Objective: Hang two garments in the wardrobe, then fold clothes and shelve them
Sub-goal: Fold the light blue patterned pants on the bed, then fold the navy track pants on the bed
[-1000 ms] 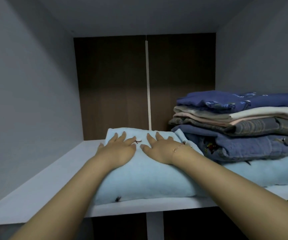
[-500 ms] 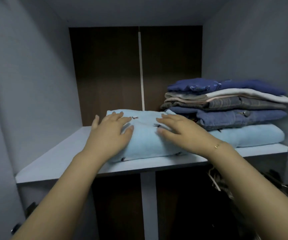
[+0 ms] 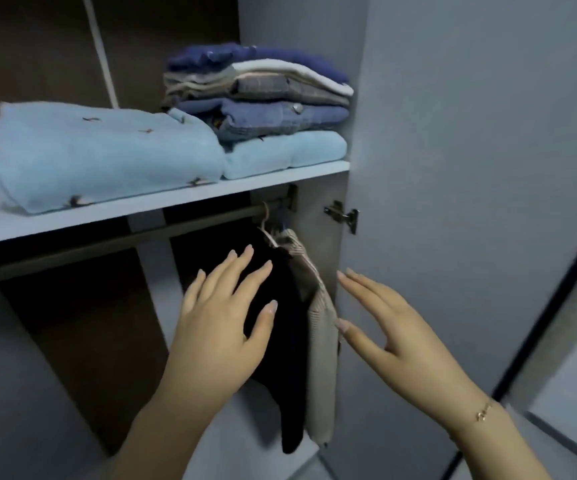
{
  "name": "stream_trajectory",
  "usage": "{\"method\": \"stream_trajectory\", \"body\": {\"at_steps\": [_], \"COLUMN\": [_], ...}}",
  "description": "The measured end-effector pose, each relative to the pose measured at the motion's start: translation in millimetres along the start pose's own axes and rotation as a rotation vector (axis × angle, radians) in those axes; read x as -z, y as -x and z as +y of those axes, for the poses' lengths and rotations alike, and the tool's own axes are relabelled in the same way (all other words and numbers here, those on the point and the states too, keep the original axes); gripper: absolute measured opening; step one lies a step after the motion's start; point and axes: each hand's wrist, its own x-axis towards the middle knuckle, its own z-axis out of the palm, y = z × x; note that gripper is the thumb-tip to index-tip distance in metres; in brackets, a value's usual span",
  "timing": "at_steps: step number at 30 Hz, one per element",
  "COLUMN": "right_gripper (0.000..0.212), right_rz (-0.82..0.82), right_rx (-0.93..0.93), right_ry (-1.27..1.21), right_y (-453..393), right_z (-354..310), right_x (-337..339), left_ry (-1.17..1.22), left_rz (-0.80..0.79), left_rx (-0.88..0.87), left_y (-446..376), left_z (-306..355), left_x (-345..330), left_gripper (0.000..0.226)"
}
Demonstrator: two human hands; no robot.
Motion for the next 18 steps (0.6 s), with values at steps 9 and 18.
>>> {"method": "stream_trajectory", "body": {"at_steps": [9,18], "right_gripper": [0.063,0.070], "right_rz": [0.145,0.287], "right_rx": [-0.479,-0.943], "right_ry": [0.227,0.323], "right_y": [202,460], "right_z": [77,162], "right_x": [83,206], "left_ry": [0.182,0.394], "left_rz": [-0.273,-0.537], "left_rx": [-0.353,-0.730], "left_y": [38,119], "left_z": [174,450], "left_x": [-109,-231], "left_gripper": [0.053,0.051]}}
